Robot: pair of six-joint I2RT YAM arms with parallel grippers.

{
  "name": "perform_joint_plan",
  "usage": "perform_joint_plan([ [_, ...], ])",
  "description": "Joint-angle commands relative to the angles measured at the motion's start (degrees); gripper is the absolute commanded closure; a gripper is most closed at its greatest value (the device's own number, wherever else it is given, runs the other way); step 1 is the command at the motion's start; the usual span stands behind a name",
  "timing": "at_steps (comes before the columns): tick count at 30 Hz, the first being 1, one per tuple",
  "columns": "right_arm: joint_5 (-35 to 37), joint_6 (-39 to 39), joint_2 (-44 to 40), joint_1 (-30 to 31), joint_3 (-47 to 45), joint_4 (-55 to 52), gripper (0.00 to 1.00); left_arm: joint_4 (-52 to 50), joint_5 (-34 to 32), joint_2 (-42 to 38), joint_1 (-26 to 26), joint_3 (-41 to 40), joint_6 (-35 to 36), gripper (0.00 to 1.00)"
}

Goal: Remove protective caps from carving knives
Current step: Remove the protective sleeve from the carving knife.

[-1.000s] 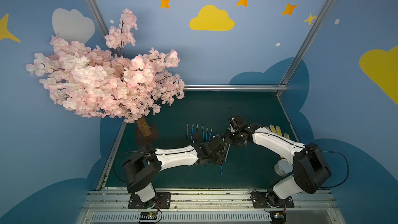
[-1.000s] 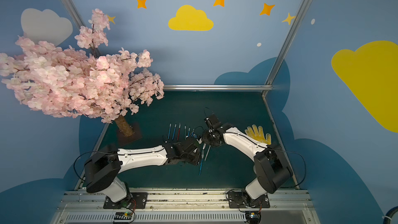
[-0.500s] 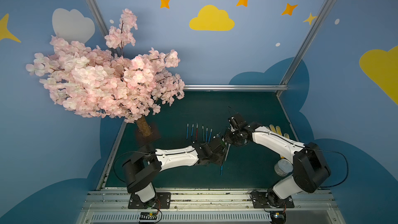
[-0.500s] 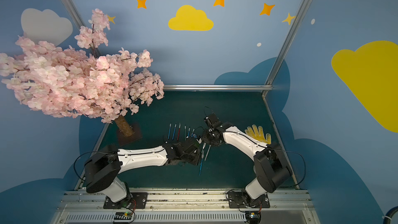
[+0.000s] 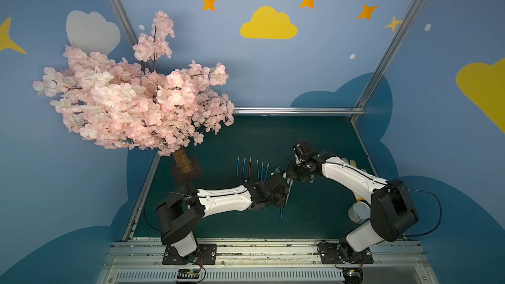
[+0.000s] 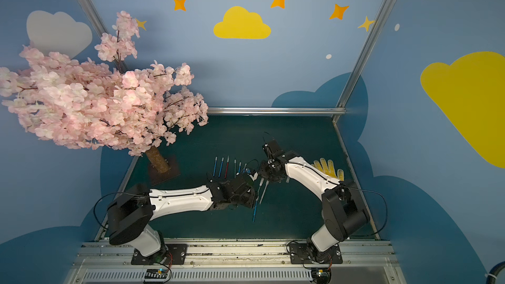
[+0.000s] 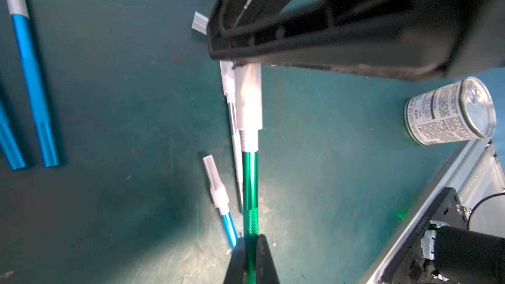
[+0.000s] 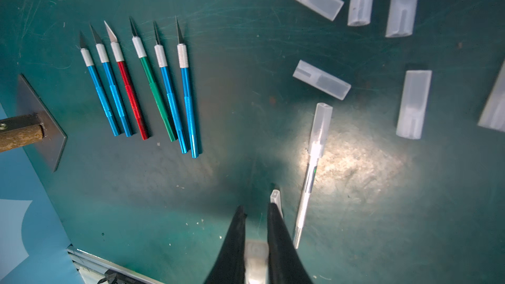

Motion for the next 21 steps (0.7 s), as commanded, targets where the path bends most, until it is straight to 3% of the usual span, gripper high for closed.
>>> perform_joint_plan([
  [1, 2.8, -1.2, 0.7, -2.0, 2.7, 2.1, 0.95, -3.0, 2.3, -0.2, -1.1, -1.0, 0.5, 0.95],
  [21, 2.7, -2.5, 1.4, -6.0, 5.5, 1.7, 0.97, -3.4, 2.6, -0.1, -1.3, -2.3, -0.1, 0.95],
])
